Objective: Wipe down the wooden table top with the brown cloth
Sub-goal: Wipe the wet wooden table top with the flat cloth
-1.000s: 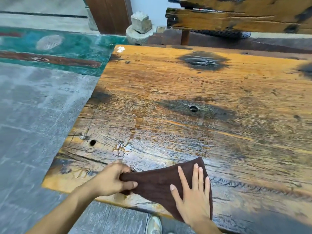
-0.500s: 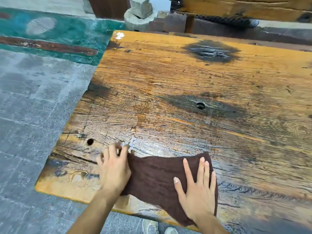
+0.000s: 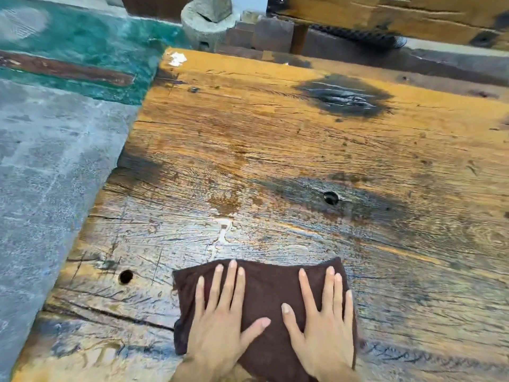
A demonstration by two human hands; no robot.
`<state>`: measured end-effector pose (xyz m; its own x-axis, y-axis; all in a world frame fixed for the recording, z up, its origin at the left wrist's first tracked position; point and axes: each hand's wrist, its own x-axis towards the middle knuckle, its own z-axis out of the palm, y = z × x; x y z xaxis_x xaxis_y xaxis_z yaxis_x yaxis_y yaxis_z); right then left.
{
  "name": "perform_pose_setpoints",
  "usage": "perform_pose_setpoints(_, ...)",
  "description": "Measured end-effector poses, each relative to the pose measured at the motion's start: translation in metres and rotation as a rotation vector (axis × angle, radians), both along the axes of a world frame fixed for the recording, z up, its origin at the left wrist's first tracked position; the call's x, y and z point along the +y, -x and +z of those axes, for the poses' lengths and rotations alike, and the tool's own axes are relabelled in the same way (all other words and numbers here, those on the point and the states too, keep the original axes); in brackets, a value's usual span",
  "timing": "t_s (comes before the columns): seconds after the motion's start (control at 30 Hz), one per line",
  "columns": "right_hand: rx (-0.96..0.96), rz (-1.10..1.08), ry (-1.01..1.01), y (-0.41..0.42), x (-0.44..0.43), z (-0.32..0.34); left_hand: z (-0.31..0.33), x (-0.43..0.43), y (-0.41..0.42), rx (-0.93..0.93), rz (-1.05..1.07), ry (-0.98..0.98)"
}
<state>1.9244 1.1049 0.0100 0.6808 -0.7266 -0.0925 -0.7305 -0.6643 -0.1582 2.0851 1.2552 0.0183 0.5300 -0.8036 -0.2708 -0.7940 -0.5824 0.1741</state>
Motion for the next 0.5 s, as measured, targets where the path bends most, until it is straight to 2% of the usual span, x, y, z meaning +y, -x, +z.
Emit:
perform_pose_setpoints(0.33,0.04,0.002,-0.018,-0.084,-0.064,-0.002,-0.002,-0.061,-0.087,-0.048,0.044,0.04)
perform_pose_setpoints(0.5,0.072,-0.019,-0.09,-0.124,-0.098,0.0,-0.005,-0.099,-0.126,-0.048,0.051,0.038)
